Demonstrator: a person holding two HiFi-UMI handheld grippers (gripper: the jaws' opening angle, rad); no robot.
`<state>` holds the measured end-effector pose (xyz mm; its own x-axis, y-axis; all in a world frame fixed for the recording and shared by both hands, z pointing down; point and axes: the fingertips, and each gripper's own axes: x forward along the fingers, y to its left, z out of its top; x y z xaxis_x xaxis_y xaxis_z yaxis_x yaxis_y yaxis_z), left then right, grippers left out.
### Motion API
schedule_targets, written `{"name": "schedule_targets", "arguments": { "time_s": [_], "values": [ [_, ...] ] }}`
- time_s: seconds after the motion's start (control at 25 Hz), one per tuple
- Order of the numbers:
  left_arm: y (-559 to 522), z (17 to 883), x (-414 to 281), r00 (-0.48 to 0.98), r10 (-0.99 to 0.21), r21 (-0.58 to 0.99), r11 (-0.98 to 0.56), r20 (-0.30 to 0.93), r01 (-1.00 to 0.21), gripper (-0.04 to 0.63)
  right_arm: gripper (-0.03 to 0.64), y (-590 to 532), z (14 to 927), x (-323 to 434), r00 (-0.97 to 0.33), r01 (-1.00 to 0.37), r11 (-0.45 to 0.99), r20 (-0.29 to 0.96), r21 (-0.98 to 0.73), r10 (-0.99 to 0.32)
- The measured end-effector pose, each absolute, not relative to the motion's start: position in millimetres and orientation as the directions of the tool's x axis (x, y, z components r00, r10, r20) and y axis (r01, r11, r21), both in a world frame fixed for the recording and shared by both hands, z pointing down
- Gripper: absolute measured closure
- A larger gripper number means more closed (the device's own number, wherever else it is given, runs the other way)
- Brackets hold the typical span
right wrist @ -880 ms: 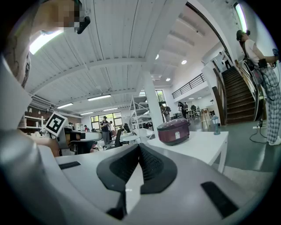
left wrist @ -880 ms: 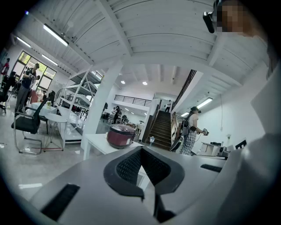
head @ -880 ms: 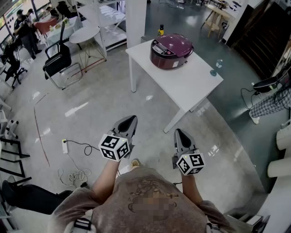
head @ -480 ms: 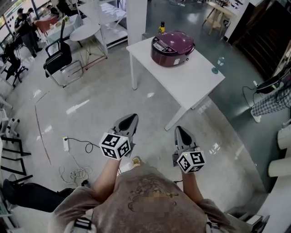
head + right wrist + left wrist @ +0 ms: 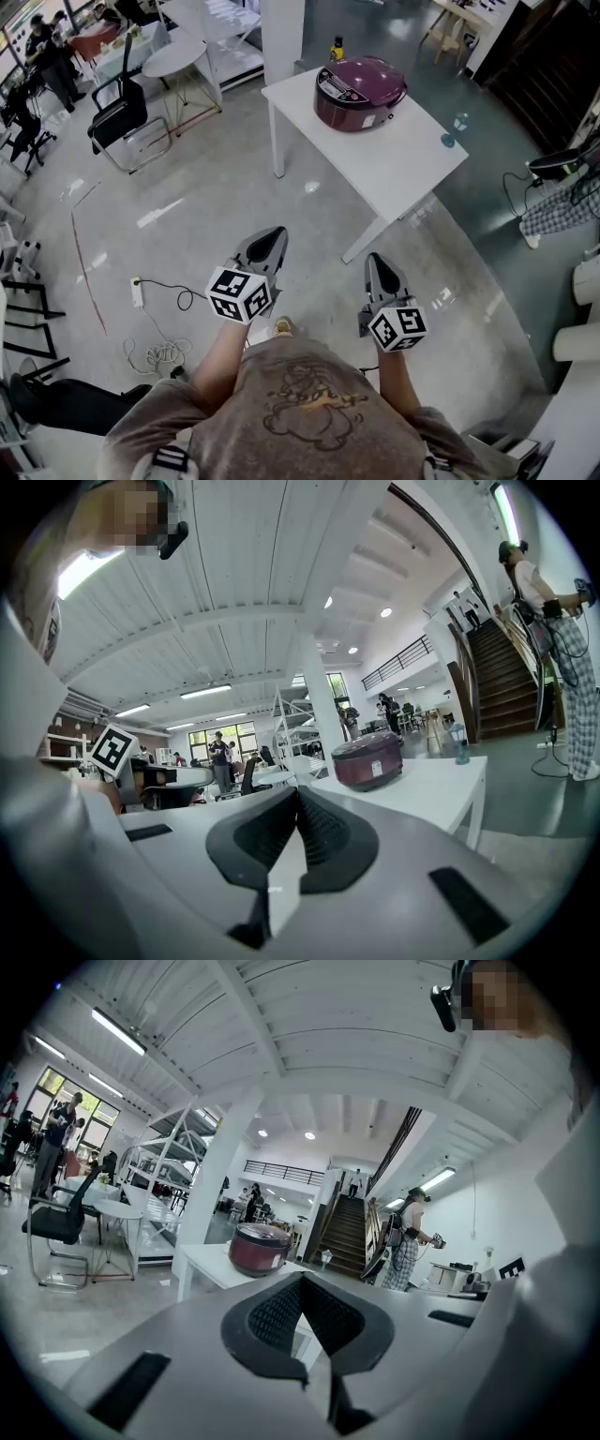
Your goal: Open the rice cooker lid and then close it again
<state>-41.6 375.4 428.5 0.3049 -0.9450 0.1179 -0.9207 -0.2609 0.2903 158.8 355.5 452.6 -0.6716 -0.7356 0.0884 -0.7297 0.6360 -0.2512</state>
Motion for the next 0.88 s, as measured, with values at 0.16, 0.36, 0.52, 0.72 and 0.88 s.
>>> {"name": "schedule_targets", "arguments": {
  "time_s": [0.16, 0.36, 0.52, 0.72, 0.88],
  "values": [
    [367, 429, -52, 0.324, -0.939, 0.286, -0.28, 0.119, -0.916, 0.575, 0.615, 350, 456, 150, -0.652, -0.746, 0.615, 0.094, -0.257, -0.752],
    [351, 430, -59, 0.367, -0.923, 0.27, -0.326, 0.115, -0.906, 0.575, 0.615, 340, 459, 141, -0.624, -0.768, 0.588, 0.09, -0.255, -0.776],
    [343, 433, -63, 0.392, -0.913, 0.263, -0.353, 0.114, -0.898, 0.575, 0.615, 337, 462, 135, -0.608, -0.781, 0.574, 0.091, -0.246, -0.788],
    [330, 435, -68, 0.402, -0.908, 0.265, -0.361, 0.119, -0.894, 0.575, 0.615, 323, 463, 129, -0.599, -0.788, 0.563, 0.096, -0.249, -0.795],
    [313, 438, -70, 0.407, -0.906, 0.282, -0.363, 0.117, -0.888, 0.575, 0.615, 305, 465, 124, -0.597, -0.787, 0.561, 0.089, -0.256, -0.797]
  ]
}}
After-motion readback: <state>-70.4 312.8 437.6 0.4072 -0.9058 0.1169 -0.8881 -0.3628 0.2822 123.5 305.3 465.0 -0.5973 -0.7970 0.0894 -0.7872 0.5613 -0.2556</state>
